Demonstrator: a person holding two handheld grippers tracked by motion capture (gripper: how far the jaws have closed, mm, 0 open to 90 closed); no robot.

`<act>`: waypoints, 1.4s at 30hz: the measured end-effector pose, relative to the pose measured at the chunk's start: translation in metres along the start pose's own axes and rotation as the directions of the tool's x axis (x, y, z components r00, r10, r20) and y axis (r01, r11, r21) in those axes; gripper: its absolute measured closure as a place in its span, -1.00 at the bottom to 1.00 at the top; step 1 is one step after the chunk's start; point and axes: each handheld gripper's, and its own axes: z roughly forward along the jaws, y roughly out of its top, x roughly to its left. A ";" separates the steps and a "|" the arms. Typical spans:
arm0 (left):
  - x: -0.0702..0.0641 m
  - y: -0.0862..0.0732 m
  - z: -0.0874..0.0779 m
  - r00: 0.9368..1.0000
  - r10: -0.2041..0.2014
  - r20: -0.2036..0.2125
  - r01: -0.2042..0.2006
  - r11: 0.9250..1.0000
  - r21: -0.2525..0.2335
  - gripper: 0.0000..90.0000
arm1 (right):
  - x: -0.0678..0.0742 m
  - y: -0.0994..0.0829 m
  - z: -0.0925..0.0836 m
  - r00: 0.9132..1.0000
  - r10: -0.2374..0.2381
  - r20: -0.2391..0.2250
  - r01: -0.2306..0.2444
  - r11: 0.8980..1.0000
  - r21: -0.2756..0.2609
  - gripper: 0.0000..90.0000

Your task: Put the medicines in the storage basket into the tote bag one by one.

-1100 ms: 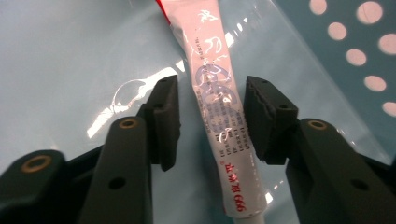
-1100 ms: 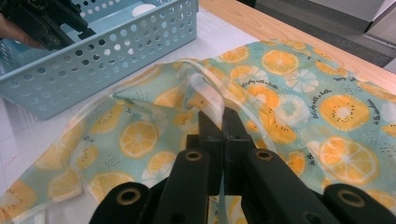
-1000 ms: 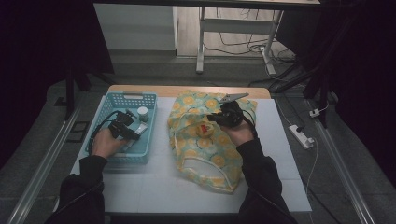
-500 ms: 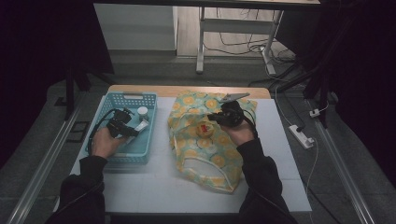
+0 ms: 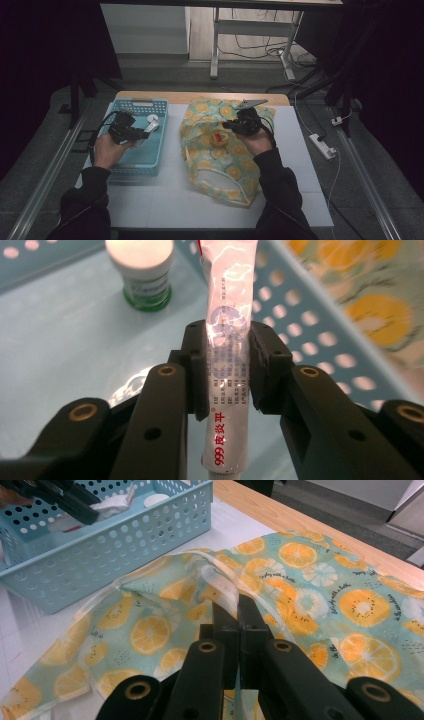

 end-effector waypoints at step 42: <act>-0.114 0.046 0.014 0.955 0.222 0.195 -0.216 0.975 -0.052 0.59 | 0.000 0.002 -0.005 1.000 -0.003 0.001 0.003 1.000 -0.020 0.98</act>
